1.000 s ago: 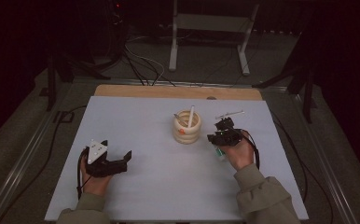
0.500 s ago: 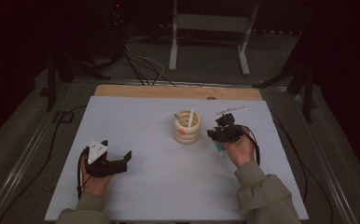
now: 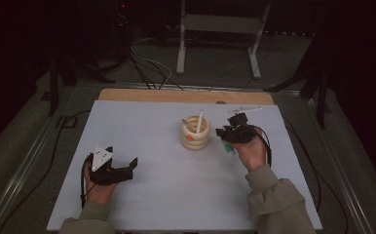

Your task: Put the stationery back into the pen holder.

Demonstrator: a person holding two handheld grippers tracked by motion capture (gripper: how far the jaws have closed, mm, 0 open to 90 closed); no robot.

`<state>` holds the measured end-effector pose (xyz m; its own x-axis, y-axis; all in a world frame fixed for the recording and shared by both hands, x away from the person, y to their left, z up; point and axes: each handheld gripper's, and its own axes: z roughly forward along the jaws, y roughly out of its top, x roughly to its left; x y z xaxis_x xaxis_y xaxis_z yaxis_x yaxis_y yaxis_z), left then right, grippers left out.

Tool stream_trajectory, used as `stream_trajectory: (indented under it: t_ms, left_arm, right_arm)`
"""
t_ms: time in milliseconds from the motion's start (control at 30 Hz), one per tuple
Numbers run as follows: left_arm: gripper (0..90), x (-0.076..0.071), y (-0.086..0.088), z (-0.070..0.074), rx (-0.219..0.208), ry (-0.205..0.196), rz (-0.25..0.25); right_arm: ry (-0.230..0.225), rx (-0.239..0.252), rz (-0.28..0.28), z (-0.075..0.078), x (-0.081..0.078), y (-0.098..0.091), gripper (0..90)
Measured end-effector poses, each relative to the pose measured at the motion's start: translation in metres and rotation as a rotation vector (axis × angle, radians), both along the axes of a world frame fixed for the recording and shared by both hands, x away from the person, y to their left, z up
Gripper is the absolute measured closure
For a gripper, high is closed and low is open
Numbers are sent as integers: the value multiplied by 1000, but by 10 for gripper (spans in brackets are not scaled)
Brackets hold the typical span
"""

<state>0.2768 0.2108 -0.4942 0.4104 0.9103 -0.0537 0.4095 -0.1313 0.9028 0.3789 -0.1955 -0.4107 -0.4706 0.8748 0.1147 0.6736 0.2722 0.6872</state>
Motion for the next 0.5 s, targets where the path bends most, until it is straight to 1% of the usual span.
stream_trajectory:
  t_ms: [500]
  left_arm:
    - [9,0,0,0,0,0,-1]
  right_arm:
    - [-51,20,9,16,4,6,662]
